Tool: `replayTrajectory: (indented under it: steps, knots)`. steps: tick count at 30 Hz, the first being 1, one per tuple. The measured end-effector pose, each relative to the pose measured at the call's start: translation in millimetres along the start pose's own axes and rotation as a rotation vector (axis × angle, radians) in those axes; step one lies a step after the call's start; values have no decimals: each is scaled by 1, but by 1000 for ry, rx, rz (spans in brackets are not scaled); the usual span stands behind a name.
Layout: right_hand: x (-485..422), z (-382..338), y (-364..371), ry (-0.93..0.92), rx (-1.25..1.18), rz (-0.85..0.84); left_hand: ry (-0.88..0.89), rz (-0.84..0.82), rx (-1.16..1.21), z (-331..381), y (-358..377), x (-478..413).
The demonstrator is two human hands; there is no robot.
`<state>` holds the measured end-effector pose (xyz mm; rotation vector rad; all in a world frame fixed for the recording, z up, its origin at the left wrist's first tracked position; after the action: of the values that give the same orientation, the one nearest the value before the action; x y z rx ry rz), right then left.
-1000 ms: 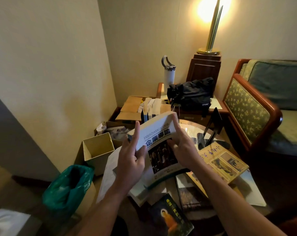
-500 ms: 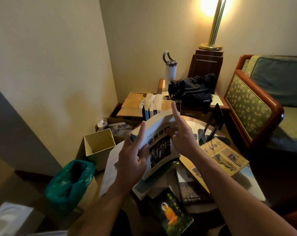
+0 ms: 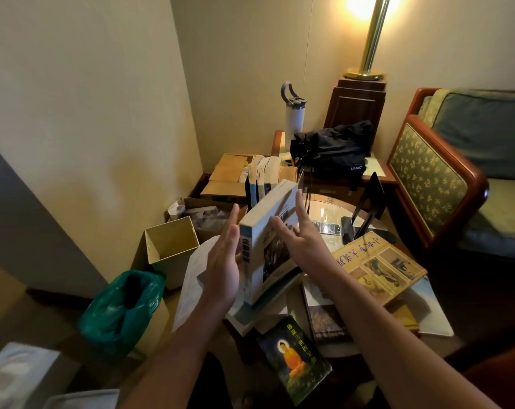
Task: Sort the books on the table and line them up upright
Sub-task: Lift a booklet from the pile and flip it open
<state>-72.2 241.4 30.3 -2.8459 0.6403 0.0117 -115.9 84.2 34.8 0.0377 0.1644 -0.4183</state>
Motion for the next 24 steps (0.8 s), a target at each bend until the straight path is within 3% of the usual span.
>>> replayTrajectory:
  steps: [3,6,12,20,24]
  knots:
    - [-1,-4,10,116,-196,-56,-109,-68,131,-8,9,-2]
    - [-3,-12,12,214,-296,-51,-172,-145,115,-16,21,0]
    - [1,-15,-21,312,-98,-7,-190,-334,28,-33,56,9]
    - [20,-18,-64,271,-44,58,-86,-387,-22,-27,79,-2]
    - [28,-26,-101,262,29,113,15,-273,-209,-10,80,-27]
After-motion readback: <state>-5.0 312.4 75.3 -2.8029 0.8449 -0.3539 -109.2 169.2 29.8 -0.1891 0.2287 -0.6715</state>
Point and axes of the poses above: each hand's wrist, its own x-axis away from the middle knuckle, its own y-axis out of the palm, z = x × y, the point moved 10 cm from there along -x, towards the middle knuckle, and after that the axes turned 1 degree about z, right-handed, at the moved point
